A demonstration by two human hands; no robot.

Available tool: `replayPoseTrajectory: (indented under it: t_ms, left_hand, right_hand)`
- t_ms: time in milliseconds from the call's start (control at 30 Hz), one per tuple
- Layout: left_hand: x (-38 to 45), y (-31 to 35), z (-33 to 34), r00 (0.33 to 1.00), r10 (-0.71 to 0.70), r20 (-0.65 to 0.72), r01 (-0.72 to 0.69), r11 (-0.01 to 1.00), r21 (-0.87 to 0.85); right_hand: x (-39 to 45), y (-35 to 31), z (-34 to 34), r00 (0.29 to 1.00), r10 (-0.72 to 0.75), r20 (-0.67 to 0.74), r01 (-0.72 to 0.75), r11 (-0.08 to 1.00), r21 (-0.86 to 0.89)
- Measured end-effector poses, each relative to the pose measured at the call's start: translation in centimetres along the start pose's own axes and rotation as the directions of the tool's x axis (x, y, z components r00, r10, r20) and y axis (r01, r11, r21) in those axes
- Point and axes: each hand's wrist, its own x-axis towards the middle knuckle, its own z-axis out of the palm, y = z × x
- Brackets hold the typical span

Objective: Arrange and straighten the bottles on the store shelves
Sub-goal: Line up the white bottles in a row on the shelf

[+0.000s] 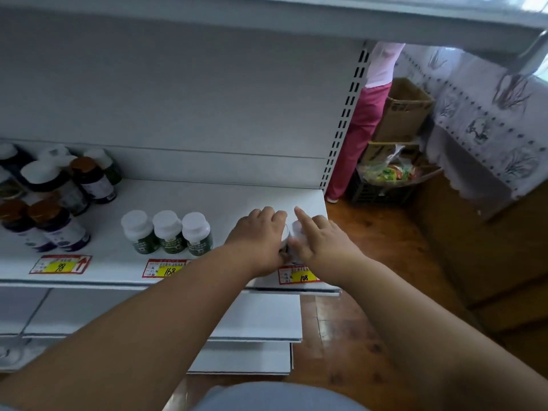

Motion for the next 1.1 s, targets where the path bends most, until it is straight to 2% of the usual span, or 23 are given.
replayPoseTrajectory:
  t_ms: [100, 233, 533, 833, 1100]
  left_hand:
    - [-0.8, 0.4, -0.9, 0.997, -0.002, -0.071, 0.003, 1.000, 0.014]
    - [-3.6, -0.6, -1.8, 0.967, -0.020, -0.255, 0.027, 0.999, 0.026]
    - [-11.9, -9.0, -4.8, 0.882, -0.218, -0.417, 0.199, 0.976, -0.091]
    - [-21.1, -23.5, -8.2, 0.853, -0.291, -0.433, 0.289, 0.955, -0.072]
    - [-21.7, -28.9, -9.3, 0.866, -0.303, -0.397, 0.288, 0.952, -0.100]
  right_hand:
    - [-0.2, -1.0, -1.6, 0.992, -0.020, -0.127, 0.022, 1.000, 0.018]
    - [0.2, -3.2, -3.2, 0.957, -0.107, -0.269, 0.127, 0.990, 0.060]
    - [2.2, -14.7, -1.7, 0.923, -0.283, -0.262, 0.318, 0.942, 0.105]
    - [4.3, -30.7, 4.5, 0.903, -0.333, -0.271, 0.399, 0.884, 0.245]
    - [11.3, -35.0, 4.4, 0.938, -0.279, -0.206, 0.315, 0.933, 0.173]
